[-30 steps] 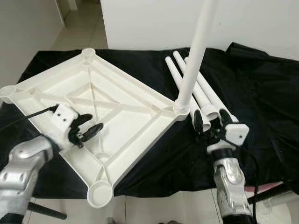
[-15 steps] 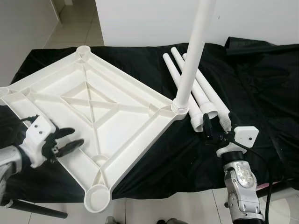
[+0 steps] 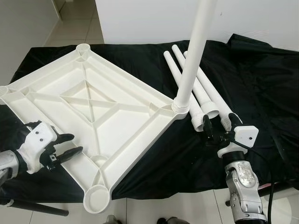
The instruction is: Building children table
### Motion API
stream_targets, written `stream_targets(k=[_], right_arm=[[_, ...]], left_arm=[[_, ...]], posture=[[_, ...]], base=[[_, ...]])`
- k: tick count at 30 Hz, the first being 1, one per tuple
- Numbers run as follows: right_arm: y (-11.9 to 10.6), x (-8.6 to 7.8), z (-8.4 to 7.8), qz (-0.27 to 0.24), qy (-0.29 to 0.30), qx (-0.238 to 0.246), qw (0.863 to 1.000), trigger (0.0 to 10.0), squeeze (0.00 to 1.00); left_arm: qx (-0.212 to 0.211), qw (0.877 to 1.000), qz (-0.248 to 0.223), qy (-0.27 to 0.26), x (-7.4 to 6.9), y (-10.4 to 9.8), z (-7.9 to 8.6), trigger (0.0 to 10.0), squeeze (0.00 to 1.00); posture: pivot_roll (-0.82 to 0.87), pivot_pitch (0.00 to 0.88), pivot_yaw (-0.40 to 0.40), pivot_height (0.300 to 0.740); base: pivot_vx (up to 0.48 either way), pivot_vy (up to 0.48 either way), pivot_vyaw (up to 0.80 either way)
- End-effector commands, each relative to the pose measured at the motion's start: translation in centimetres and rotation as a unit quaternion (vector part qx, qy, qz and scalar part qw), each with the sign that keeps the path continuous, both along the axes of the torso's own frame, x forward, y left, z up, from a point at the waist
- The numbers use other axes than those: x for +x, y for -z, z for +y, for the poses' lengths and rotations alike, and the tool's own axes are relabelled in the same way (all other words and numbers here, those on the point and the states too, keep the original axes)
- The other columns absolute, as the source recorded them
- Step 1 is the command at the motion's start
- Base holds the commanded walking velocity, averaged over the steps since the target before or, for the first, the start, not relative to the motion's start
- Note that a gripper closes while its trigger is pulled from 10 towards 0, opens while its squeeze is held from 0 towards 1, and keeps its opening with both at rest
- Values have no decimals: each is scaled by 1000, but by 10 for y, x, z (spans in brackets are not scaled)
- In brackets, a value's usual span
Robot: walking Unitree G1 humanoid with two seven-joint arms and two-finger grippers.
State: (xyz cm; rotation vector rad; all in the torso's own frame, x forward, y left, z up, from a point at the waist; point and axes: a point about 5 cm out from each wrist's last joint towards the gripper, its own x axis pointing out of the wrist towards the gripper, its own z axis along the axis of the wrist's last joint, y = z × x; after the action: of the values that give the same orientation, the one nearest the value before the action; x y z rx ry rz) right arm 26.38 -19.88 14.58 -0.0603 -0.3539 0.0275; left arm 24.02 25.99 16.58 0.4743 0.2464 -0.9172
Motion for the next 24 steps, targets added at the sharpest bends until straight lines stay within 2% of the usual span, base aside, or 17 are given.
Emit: stream_targets(k=[1,8,9,13,15,17,19,22,24], right_arm=[[3,-1,-1,11,-1,-4,1000,10000,0],[4,0,-3,17,-1,-6,1000,10000,0],[4,3,-1,20,-6,-8,1000,10000,0],[4,4,-1,20,-9,-9,1000,10000,0],[1,9,1,19,-20,-15,1000,10000,0],[1,9,1,19,-20,-15,1000,10000,0],[-1,13,1,17,-22,-19,999,10000,0],[-3,16,0,15,-22,-21,999,10000,0],[-3,16,0,15,-22,-21,999,10000,0]], left_arm=[[5,995,60,83,-15,2,-4,10000,0],[-15,994,82,67,-26,0,0,10000,0],[-11,994,87,65,-30,3,1,10000,0],[-8,994,88,66,-32,3,0,10000,0],[-1,992,108,68,-38,13,-6,10000,0],[-1,992,108,68,-38,13,-6,10000,0],[-1,991,116,71,-41,23,-15,10000,0],[-1,991,116,64,-39,33,-24,10000,0],[-1,991,116,64,-39,33,-24,10000,0]], posture=[[9,158,16,740],[19,150,4,740],[17,148,-1,740],[19,149,-3,740],[24,143,-19,740],[24,143,-19,740],[22,141,-27,740],[19,138,-27,740],[19,138,-27,740]], base=[[0,0,0],[0,0,0],[0,0,0],[0,0,0],[0,0,0],[0,0,0],[0,0,0],[0,0,0],[0,0,0]])
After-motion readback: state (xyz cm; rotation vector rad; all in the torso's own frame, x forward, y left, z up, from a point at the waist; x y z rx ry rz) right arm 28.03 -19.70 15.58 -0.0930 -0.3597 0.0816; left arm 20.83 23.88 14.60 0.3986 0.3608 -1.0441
